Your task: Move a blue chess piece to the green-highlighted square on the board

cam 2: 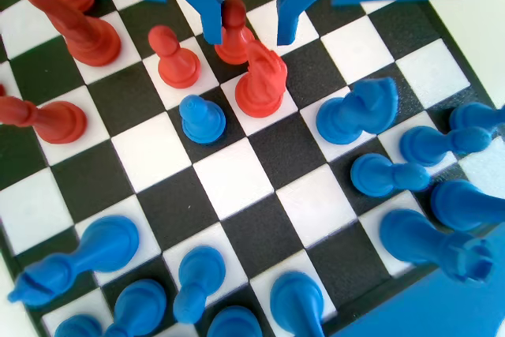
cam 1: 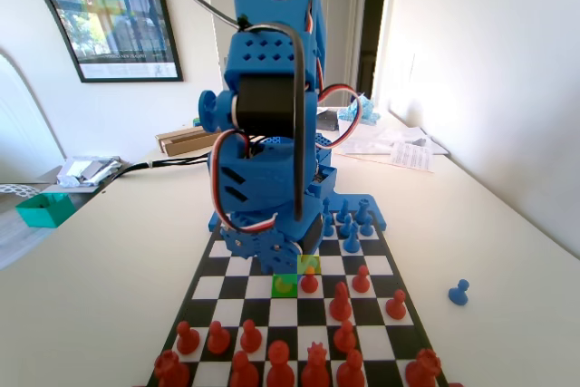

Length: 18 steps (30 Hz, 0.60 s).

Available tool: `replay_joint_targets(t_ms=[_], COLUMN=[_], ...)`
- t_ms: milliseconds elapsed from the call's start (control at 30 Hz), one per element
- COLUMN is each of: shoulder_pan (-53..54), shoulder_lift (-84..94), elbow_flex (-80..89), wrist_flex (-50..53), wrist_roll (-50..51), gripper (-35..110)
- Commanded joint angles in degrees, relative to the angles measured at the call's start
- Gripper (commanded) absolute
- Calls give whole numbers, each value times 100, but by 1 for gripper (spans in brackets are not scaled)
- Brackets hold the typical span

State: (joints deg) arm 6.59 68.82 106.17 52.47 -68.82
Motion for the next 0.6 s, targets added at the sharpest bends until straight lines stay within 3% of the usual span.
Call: replay_joint_targets(t_ms=[0,100,567], shoulder_pan=[132,132,396], shoulder_lift=[589,589,800], elbow_flex=[-237,-167,-404], wrist_flex=[62,-53,-18], wrist_roll=[-123,-211,-158], gripper=[7,1,1])
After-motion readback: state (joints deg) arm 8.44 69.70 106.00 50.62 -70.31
